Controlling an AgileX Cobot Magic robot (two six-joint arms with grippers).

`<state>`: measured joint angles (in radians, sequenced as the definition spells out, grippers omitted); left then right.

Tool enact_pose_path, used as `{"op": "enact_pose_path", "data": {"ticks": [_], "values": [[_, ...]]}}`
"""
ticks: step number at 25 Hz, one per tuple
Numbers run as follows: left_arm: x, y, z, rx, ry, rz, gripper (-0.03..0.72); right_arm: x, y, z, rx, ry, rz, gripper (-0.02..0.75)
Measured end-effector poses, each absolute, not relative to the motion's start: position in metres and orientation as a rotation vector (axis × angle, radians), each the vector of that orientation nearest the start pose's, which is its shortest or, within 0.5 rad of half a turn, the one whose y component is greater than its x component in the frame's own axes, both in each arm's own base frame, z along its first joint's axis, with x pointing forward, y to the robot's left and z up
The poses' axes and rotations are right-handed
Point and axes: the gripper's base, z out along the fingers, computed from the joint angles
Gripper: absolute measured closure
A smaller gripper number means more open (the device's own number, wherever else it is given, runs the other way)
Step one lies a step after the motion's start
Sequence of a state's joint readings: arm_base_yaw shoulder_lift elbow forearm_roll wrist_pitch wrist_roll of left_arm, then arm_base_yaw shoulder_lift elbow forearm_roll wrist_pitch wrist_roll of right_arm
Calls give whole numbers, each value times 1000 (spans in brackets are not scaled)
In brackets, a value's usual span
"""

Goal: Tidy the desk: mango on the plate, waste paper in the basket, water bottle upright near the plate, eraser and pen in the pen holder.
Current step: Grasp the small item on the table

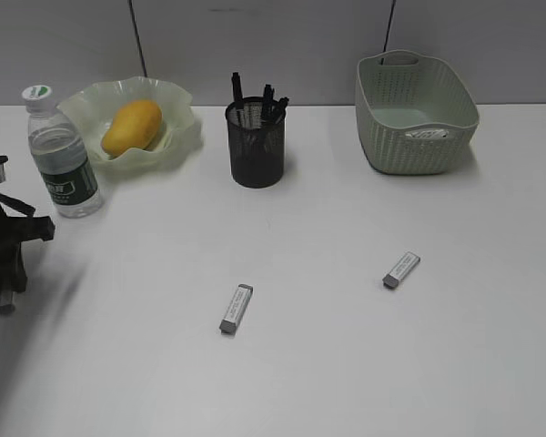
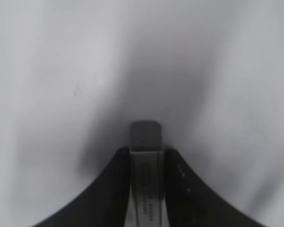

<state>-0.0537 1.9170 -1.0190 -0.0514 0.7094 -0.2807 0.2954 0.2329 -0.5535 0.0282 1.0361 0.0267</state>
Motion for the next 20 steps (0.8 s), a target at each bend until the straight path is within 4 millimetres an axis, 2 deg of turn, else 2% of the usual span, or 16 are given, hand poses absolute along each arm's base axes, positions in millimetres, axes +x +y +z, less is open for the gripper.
{"op": "enact_pose_path", "data": {"ticks": [7, 11, 14, 16, 20], "values": [[310, -18, 125, -359, 3191, 19, 498, 27, 11, 292, -293, 2187, 215, 282], [313, -17, 161, -342, 3131, 16, 498, 27, 11, 292, -293, 2186, 215, 282], [322, -17, 196, -326, 3014, -10, 498, 27, 11, 292, -293, 2185, 215, 282], [325, -17, 207, -320, 2968, -18, 498, 27, 11, 292, -293, 2185, 215, 282], [327, -17, 202, -306, 2991, -10, 493, 27, 11, 292, -293, 2185, 215, 282]]}}
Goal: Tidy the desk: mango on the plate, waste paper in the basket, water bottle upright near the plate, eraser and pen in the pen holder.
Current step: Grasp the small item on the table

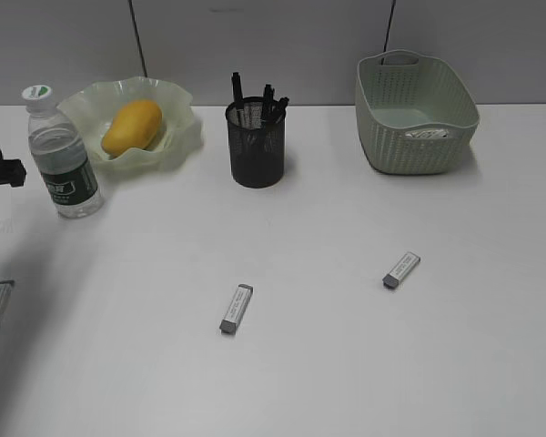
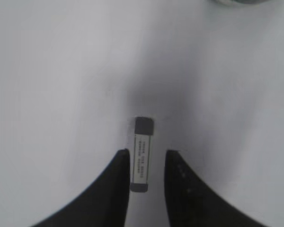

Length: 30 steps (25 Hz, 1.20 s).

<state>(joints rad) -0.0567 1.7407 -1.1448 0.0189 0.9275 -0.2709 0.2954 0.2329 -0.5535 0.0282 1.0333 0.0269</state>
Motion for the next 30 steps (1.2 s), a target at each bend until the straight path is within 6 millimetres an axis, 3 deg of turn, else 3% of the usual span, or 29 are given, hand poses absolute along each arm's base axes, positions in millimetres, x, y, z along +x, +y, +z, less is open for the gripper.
{"op": "enact_pose_path", "data": {"ticks": [7, 10, 21, 30], "values": [[330, -18, 170, -308, 3112, 15, 337, 27, 11, 292, -293, 2184, 215, 282], [332, -18, 160, -299, 3132, 15, 312, 27, 11, 292, -293, 2184, 214, 282], [337, -21, 127, -273, 3198, 28, 328, 27, 11, 292, -293, 2184, 214, 282], [336, -20, 123, -252, 3209, 31, 383, 28, 11, 293, -290, 2173, 216, 282]]}}
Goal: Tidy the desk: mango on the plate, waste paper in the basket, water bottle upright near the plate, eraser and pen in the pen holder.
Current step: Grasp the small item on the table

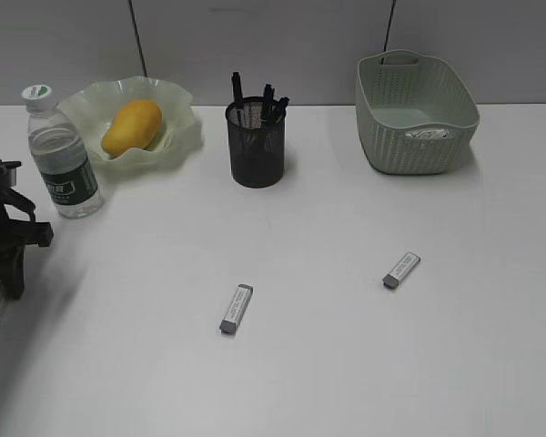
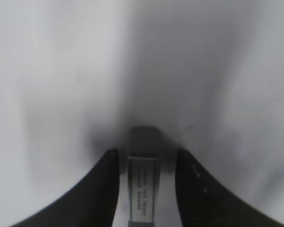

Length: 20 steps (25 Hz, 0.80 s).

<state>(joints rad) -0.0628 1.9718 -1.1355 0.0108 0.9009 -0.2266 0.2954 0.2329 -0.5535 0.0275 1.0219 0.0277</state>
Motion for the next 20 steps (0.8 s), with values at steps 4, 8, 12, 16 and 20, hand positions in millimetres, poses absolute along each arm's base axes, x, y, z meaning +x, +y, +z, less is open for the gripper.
{"op": "enact_pose_path", "data": {"ticks": [4, 8, 12, 16, 20], "values": [[334, -20, 120, -248, 3217, 37, 388, 28, 11, 293, -290, 2170, 217, 282], [333, -20, 120, -246, 3220, 37, 472, 28, 11, 293, -290, 2170, 217, 282], [333, -20, 120, -246, 3222, 38, 532, 28, 11, 293, -290, 2169, 217, 282], [333, -20, 120, -244, 3227, 42, 533, 28, 11, 293, -289, 2169, 217, 293], [331, -19, 122, -232, 3233, 56, 533, 28, 11, 293, -290, 2170, 217, 300]]}}
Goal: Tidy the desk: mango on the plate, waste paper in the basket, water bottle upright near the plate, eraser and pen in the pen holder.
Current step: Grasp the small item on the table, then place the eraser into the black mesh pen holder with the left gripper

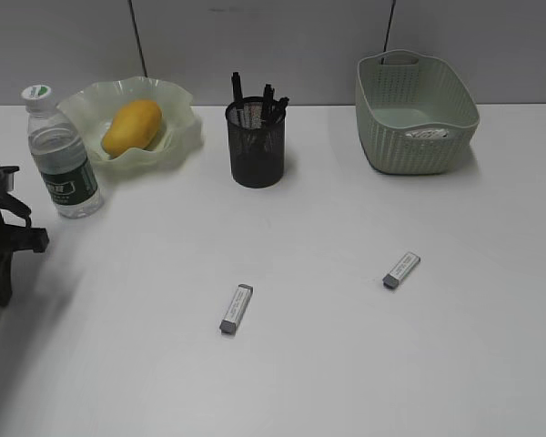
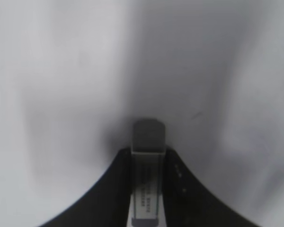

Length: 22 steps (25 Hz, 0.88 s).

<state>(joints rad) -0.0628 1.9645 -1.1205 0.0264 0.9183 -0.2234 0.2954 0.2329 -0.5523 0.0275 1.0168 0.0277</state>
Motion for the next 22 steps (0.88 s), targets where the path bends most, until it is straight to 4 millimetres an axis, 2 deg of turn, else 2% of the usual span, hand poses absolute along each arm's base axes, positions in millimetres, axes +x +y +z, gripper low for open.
{"op": "enact_pose_path", "data": {"ticks": [4, 9, 13, 18, 22], "values": [[330, -18, 135, -221, 3201, 61, 533, 28, 11, 293, -290, 2170, 217, 300], [326, -16, 169, -192, 3122, 81, 533, 28, 11, 293, -290, 2170, 217, 300], [329, -16, 216, -186, 2971, 55, 533, 28, 11, 293, -290, 2170, 217, 300], [345, -18, 292, -188, 2738, -7, 533, 28, 11, 293, -290, 2170, 217, 301], [359, -34, 340, -146, 2582, -78, 534, 28, 11, 293, -290, 2170, 217, 301]]}}
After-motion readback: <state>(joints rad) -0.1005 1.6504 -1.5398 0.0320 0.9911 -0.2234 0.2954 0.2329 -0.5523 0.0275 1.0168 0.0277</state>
